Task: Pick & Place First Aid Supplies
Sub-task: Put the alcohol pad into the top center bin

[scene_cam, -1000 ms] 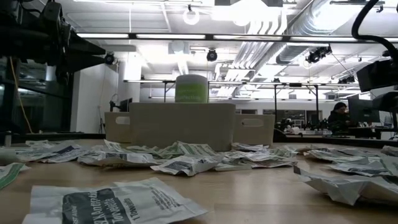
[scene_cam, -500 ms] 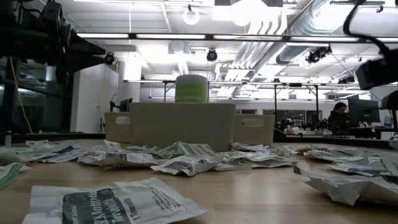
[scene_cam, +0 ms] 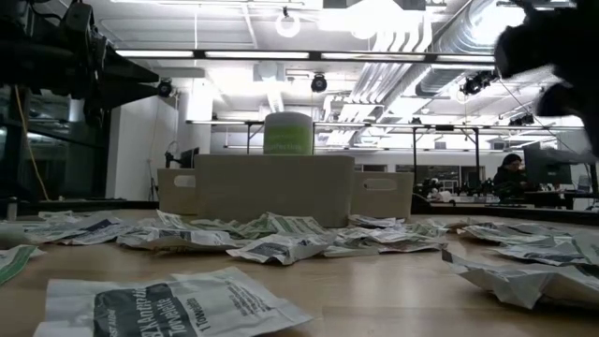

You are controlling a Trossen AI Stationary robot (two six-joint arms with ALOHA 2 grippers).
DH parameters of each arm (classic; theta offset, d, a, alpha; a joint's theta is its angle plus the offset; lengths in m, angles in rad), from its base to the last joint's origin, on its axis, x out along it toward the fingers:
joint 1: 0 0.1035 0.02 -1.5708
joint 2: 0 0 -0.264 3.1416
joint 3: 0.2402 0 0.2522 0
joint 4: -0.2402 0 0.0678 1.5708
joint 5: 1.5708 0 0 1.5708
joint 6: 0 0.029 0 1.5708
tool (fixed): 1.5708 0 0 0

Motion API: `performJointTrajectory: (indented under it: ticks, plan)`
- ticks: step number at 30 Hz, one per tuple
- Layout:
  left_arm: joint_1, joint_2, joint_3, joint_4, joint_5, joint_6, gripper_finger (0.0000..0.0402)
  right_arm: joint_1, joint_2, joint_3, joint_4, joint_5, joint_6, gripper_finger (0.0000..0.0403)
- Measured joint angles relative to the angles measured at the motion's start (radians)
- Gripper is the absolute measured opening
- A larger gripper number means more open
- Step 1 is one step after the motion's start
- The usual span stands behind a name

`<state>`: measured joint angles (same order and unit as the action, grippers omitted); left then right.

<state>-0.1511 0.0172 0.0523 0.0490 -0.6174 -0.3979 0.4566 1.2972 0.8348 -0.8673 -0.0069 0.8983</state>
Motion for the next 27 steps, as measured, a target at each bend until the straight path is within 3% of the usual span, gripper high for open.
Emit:
performJointTrajectory:
  ticks: [6, 17, 22, 27]
  plan:
    - [0.0, 0.0, 0.0, 0.0, 0.0, 0.0, 0.0131, -0.209, -0.001, 0.146, -0.1, -0.001, -0.298, 0.0]
    - [0.0, 0.0, 0.0, 0.0, 0.0, 0.0, 0.0131, -0.598, 0.018, 0.299, -0.063, -0.011, -1.007, 0.0]
    - [0.0, 0.0, 0.0, 0.0, 0.0, 0.0, 0.0131, -0.702, 0.129, 0.378, -0.015, -0.08, -1.24, 0.0]
    - [0.0, 0.0, 0.0, 0.0, 0.0, 0.0, 0.0131, -0.781, 0.291, 0.515, -0.008, -0.089, -1.355, 0.0]
